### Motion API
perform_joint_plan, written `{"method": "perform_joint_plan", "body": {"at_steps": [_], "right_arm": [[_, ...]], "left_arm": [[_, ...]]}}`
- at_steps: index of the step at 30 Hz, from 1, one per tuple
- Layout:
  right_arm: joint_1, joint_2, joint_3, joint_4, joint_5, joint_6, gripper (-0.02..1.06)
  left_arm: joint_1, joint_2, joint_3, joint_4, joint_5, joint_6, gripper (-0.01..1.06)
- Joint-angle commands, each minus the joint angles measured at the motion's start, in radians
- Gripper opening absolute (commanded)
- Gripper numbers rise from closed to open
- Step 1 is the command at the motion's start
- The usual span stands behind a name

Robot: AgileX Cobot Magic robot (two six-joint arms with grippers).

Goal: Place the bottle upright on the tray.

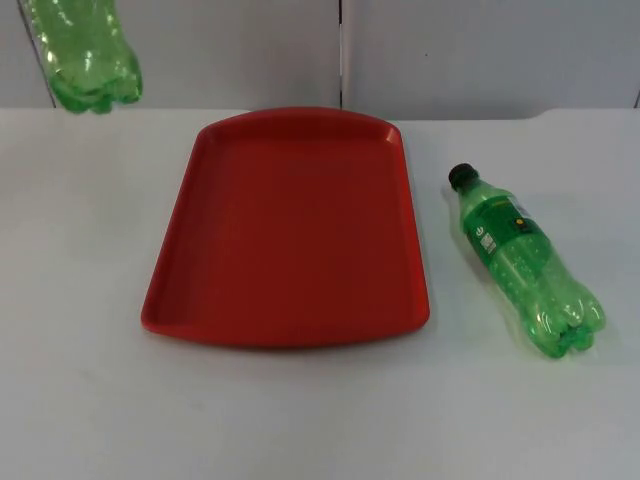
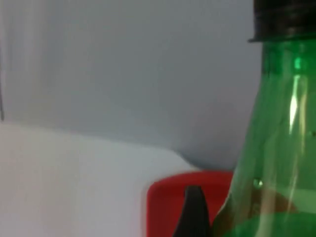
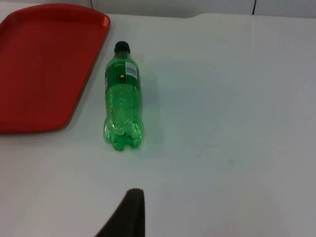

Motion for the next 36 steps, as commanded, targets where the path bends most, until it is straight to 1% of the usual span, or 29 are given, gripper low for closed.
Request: {"method": "perform_joint_plan", "body": {"at_steps": [1,3,4,5,6,7,9,10,11,12,13,14,15,16,17,19,20,21,23,24,25,26,27,28,29,30,32,33,36], "right_arm": [[-0.001,-0.003,0.002,0.002,-0.004,0.003,1.05],[-0.001,-0.003,0.002,0.002,-0.004,0.003,1.05],[-0.001,-0.003,0.002,0.002,-0.004,0.003,1.05],[-0.001,-0.003,0.002,0.002,-0.004,0.003,1.05],[-0.001,-0.003,0.002,0.002,-0.004,0.003,1.05],[-0.001,-0.003,0.002,0.002,-0.004,0.003,1.05],[-0.001,-0.003,0.002,0.002,-0.004,0.003,1.05],[-0.001,-0.003,0.002,0.002,-0.004,0.003,1.05],[-0.001,-0.003,0.002,0.002,-0.004,0.003,1.05],[-0.001,-0.003,0.002,0.002,-0.004,0.003,1.05],[-0.001,-0.003,0.002,0.002,-0.004,0.003,1.05],[-0.001,-0.003,0.002,0.002,-0.004,0.003,1.05],[-0.001,-0.003,0.002,0.002,-0.004,0.003,1.05],[-0.001,-0.003,0.002,0.002,-0.004,0.003,1.05],[-0.001,-0.003,0.002,0.002,-0.004,0.003,1.05],[-0.001,-0.003,0.002,0.002,-0.004,0.003,1.05],[-0.001,-0.003,0.002,0.002,-0.004,0.003,1.05],[-0.001,-0.003,0.002,0.002,-0.004,0.003,1.05],[-0.001,-0.003,0.002,0.002,-0.004,0.003,1.05],[-0.001,-0.003,0.002,0.002,-0.004,0.003,1.05],[-0.001,-0.003,0.002,0.002,-0.004,0.003,1.05],[-0.001,-0.003,0.002,0.002,-0.004,0.003,1.05],[-0.001,-0.003,0.002,0.002,-0.004,0.003,1.05],[-0.001,-0.003,0.002,0.002,-0.004,0.003,1.05],[-0.001,-0.003,0.002,0.002,-0.004,0.003,1.05],[-0.001,-0.003,0.002,0.002,-0.004,0.003,1.05],[-0.001,-0.003,0.002,0.002,-0.004,0.003,1.05],[-0.001,-0.003,0.002,0.002,-0.004,0.003,1.05],[-0.001,-0.003,0.002,0.002,-0.004,0.003,1.05]], "left_arm": [[-0.035,-0.015,-0.002,-0.043,-0.099,0.033,0.0],[-0.082,-0.011,-0.002,-0.032,-0.197,0.055,0.0],[-0.082,-0.011,-0.002,-0.032,-0.197,0.055,0.0],[-0.113,-0.011,-0.002,-0.018,-0.261,0.071,0.0],[-0.125,-0.009,-0.002,-0.007,-0.286,0.074,0.0],[-0.157,-0.007,-0.002,0.039,-0.358,0.071,0.0],[-0.167,-0.005,-0.002,0.051,-0.373,0.064,0.0],[-0.193,0.002,-0.002,0.098,-0.439,0.045,0.0],[-0.209,0.01,-0.002,0.158,-0.475,0.021,0.0],[-0.216,0.012,-0.002,0.199,-0.49,-0.001,0.0],[-0.225,0.019,-0.002,0.275,-0.509,-0.061,0.0],[-0.234,0.03,-0.002,0.373,-0.538,-0.149,0.0],[-0.234,0.03,-0.002,0.373,-0.538,-0.149,0.0],[-0.239,0.042,-0.002,0.472,-0.573,-0.227,0.0],[-0.242,0.059,-0.002,0.618,-0.627,-0.369,0.0],[-0.242,0.089,-0.002,0.819,-0.711,-0.515,0.0],[-0.242,0.089,-0.002,0.819,-0.711,-0.515,0.0],[-0.242,0.103,-0.002,0.873,-0.745,-0.57,0.0],[-0.242,0.137,-0.002,0.948,-0.795,-0.593,0.0],[-0.242,0.156,-0.002,0.964,-0.814,-0.593,0.0],[-0.242,0.156,-0.002,0.964,-0.814,-0.593,0.0],[-0.242,0.175,-0.002,0.975,-0.838,-0.593,0.0],[-0.242,0.198,-0.002,0.996,-0.871,-0.593,0.0],[-0.242,0.238,-0.002,1.005,-0.929,-0.593,0.0],[-0.242,0.26,-0.002,1.009,-0.967,-0.593,0.0],[-0.242,0.26,-0.002,1.009,-0.967,-0.593,0.0],[-0.242,0.313,-0.002,1.016,-1.053,-0.593,0.0],[-0.241,0.333,-0.002,1.016,-1.082,-0.593,0.0],[-0.234,0.381,-0.002,1.021,-1.125,-0.593,0.0]]}}
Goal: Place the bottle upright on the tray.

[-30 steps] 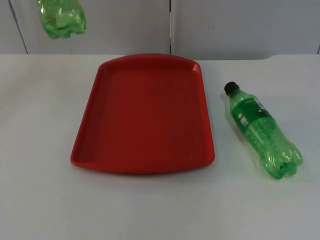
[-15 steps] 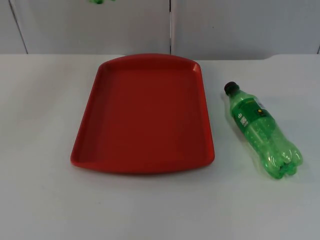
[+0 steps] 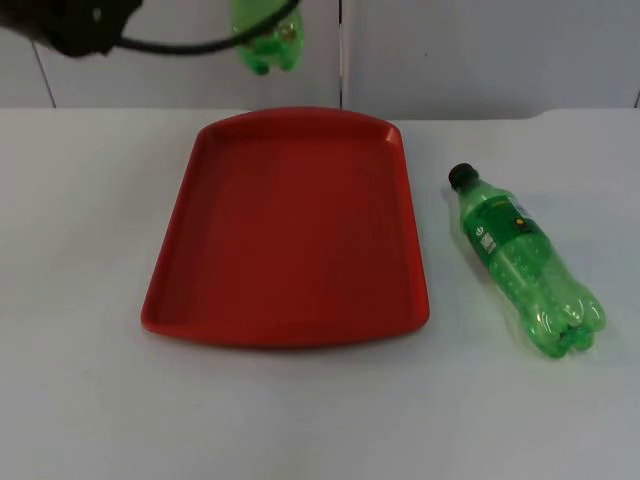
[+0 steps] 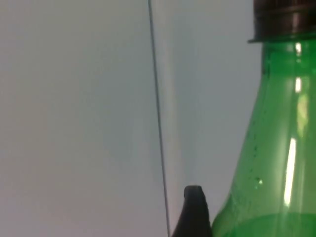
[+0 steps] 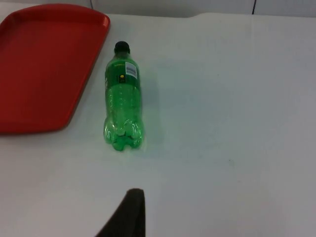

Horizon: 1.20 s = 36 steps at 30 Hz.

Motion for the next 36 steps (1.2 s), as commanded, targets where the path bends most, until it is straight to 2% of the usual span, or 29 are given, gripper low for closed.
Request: {"method": "perform_joint_plan", "body": {"at_steps": [1,4,14,23,36], "right_arm": [[-0.001,-0.003,0.002,0.002,-0.004,0.0,1.05],[-0.001,-0.003,0.002,0.002,-0.004,0.0,1.05],[-0.001,-0.003,0.002,0.002,-0.004,0.0,1.05],[-0.001,-0.003,0.002,0.002,-0.004,0.0,1.05],[-0.001,-0.003,0.002,0.002,-0.004,0.0,1.05]], "left_arm": [[0.006,0.038,-0.003,0.009,-0.087,-0.011,0.0],[0.019,0.099,-0.003,0.01,-0.16,-0.007,0.0],[0.07,0.219,-0.029,0.035,-0.226,0.023,0.0],[0.077,0.322,-0.034,0.064,-0.339,0.049,0.0],[0.077,0.407,-0.034,0.082,-0.346,0.068,0.0]]}}
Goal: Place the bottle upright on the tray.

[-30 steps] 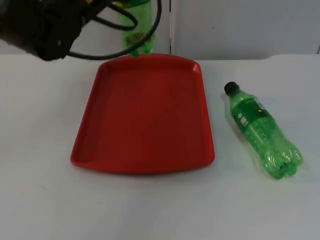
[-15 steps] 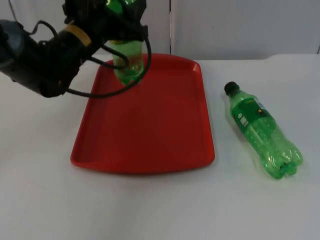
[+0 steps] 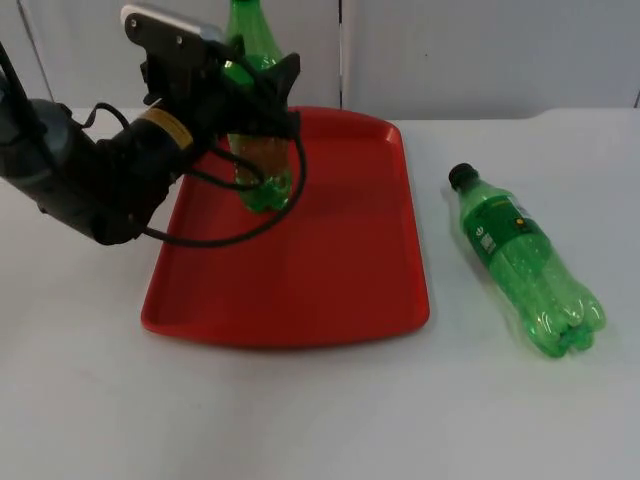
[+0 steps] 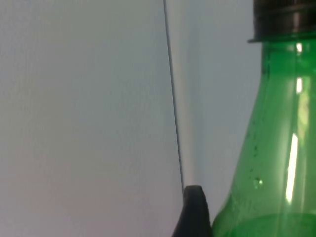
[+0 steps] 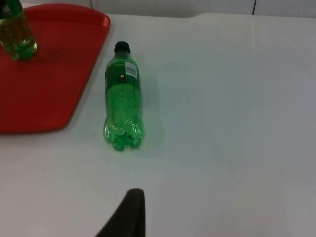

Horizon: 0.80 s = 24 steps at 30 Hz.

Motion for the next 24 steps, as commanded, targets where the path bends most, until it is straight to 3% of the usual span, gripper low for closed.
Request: {"method": "perform_joint_plan", "body": {"at_steps": [1,14,16,18,19,23,24], "right_arm": [[-0.001,-0.003,0.002,0.002,-0.004,0.002,1.05],[-0.001,-0.003,0.002,0.002,-0.004,0.002,1.05],[-0.001,-0.003,0.002,0.002,-0.004,0.002,1.05],[-0.001,-0.003,0.002,0.002,-0.004,0.002,1.05],[-0.001,-0.003,0.002,0.002,-0.004,0.002,1.05],[-0.001,-0.003,0.002,0.002,-0.004,0.002,1.05],[-0.001,-0.003,0.002,0.002,-0.004,0.002,1.05]], "left_arm": [[0.001,0.005,-0.006,0.023,-0.013,0.004,0.0],[0.001,0.012,-0.007,0.065,-0.013,0.011,0.01],[0.001,0.012,-0.007,0.065,-0.013,0.011,0.1],[0.001,0.012,-0.007,0.074,-0.013,0.011,0.26],[0.001,0.012,-0.007,0.074,-0.013,0.011,0.26],[0.001,0.012,-0.007,0.078,-0.013,0.011,0.7],[0.001,0.012,-0.007,0.078,-0.013,0.011,0.7]]}}
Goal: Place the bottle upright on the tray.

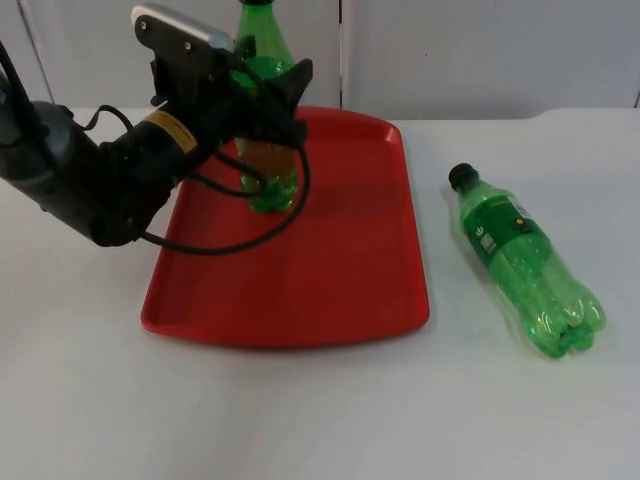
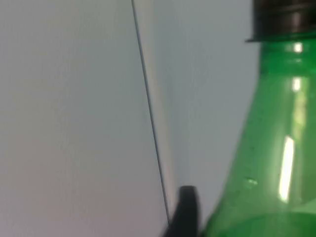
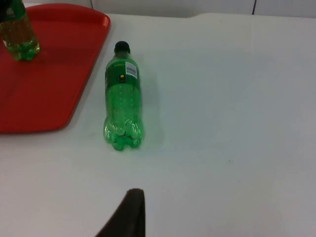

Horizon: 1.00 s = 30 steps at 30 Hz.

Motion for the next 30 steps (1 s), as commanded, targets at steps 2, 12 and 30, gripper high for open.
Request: {"method": "perform_joint_plan", "body": {"at_steps": [2,12,30], "right_arm": [[-0.001,-0.003,0.002,0.002,-0.004,0.002,1.05],[-0.001,-0.003,0.002,0.002,-0.004,0.002,1.05],[-0.001,-0.003,0.002,0.002,-0.004,0.002,1.05]], "left_arm": [[0.001,0.005,0.0,0.018,0.004,-0.004,0.86],[0.001,0.005,0.0,0.018,0.004,-0.004,0.95],[0.001,0.005,0.0,-0.018,0.004,-0.004,1.01]]}}
